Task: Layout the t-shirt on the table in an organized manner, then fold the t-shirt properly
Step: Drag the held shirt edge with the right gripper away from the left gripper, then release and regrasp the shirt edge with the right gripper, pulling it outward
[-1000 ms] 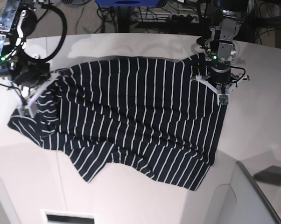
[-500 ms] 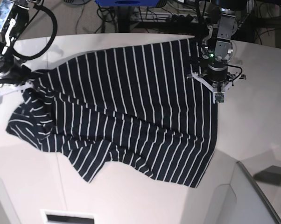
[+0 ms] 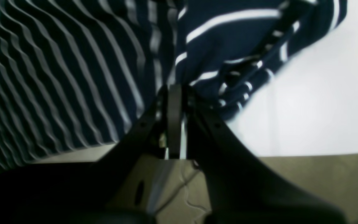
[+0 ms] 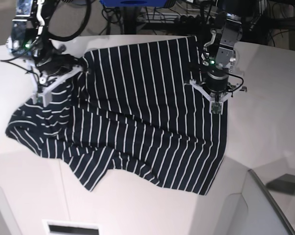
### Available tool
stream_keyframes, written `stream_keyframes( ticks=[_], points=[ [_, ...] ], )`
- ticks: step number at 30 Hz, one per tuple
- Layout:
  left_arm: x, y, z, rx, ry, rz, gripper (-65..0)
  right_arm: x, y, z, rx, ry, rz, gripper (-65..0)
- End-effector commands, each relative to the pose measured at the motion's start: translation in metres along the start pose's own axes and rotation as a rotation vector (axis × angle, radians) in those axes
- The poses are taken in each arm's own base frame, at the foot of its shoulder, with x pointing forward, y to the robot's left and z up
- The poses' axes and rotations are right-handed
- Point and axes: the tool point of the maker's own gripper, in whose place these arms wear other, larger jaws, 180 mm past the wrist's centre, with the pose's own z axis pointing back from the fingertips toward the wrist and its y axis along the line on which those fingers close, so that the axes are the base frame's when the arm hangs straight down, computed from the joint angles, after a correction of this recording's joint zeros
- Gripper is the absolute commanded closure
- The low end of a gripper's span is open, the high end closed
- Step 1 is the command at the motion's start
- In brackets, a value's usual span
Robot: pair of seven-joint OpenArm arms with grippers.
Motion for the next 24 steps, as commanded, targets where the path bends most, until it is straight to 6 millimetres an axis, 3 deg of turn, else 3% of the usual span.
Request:
stream_keyframes(
  ticks=[1,5,8,11,16,19,22,24],
  points=[
    [0.009,-0.002,0.003,-0.004,-0.035,-0.014,0.0,0.016,-0.007,0.005,-0.016,-0.055,0.026,-0.2],
    [-0.001,-0.033,0.014,-0.083,-0.029,-0.058,0.0,0.030,-0.041,0.011,-0.099,-0.092,-0.066,-0.2],
    [-0.010,-0.047,0.016,-0.116,-0.010,-0.082,0.0,0.017,-0.049,0.012,-0.116,-0.034,-0.091,-0.2],
    [-0.017,-0.044,0.012,-0.108,0.012,-0.088,0.0,-0.004,-0.054,0.014,-0.132,-0.002,-0.149,-0.3],
    [-0.022,-0.040,0.010,-0.101,0.025,-0.096,0.0,0.002,-0.076,0.014,-0.187,-0.087,-0.211,-5.0],
    [-0.016,-0.028,0.005,-0.084,0.012,-0.117,0.0,0.034,-0.063,0.009,-0.149,-0.145,-0.136,-1.7],
    [-0.015,-0.023,0.000,-0.073,0.015,-0.123,0.0,0.064,-0.030,0.003,-0.074,-0.150,0.045,0.0],
    [-0.018,-0.019,-0.004,-0.066,0.027,-0.131,0.0,0.073,-0.011,0.000,-0.038,-0.134,0.095,0.0]
  ],
)
